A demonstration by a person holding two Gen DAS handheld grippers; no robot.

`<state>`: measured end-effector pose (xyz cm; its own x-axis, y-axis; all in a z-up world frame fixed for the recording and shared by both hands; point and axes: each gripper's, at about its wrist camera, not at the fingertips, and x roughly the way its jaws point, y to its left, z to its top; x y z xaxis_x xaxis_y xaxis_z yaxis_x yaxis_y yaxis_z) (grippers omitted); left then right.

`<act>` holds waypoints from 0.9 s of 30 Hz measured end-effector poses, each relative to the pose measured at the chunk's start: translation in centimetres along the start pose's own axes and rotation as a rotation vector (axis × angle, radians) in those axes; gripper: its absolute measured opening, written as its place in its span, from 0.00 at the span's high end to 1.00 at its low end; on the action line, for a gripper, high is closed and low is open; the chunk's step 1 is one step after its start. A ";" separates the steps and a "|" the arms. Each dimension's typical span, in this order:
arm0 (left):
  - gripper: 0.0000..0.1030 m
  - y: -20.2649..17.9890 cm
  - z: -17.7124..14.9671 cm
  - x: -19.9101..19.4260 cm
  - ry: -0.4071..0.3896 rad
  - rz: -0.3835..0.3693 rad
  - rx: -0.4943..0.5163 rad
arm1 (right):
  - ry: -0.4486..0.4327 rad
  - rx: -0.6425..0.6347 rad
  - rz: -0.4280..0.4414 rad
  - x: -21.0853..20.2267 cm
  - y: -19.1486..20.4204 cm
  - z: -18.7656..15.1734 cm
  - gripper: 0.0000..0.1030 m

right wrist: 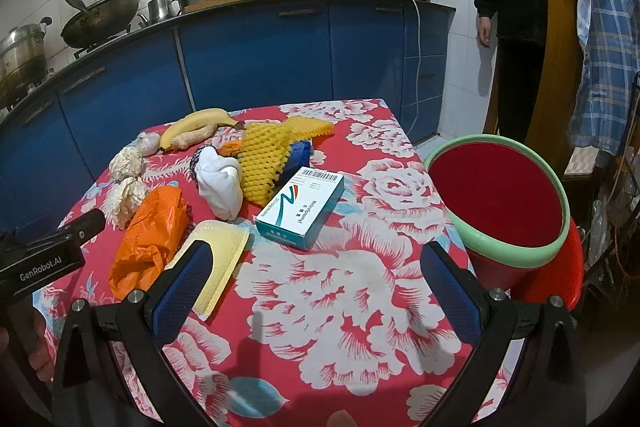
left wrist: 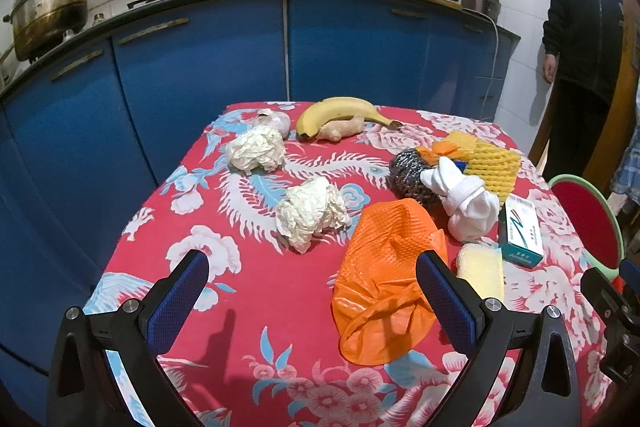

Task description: Collect trash

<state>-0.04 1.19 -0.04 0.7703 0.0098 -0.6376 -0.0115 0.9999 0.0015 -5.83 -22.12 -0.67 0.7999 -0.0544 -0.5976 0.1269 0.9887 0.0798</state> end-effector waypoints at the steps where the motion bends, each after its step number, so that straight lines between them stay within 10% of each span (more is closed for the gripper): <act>1: 0.00 0.0 0.0 0.0 0.000 0.000 0.000 | -0.001 0.000 0.000 0.0 0.0 0.0 0.01; 27: 0.00 -0.1 0.0 0.0 0.003 0.000 0.000 | 0.003 0.009 0.002 0.0 0.0 0.0 0.01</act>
<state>-0.05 1.13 0.00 0.7685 0.0099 -0.6398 -0.0116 0.9999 0.0015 -5.86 -22.15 -0.66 0.7986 -0.0516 -0.5996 0.1304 0.9875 0.0887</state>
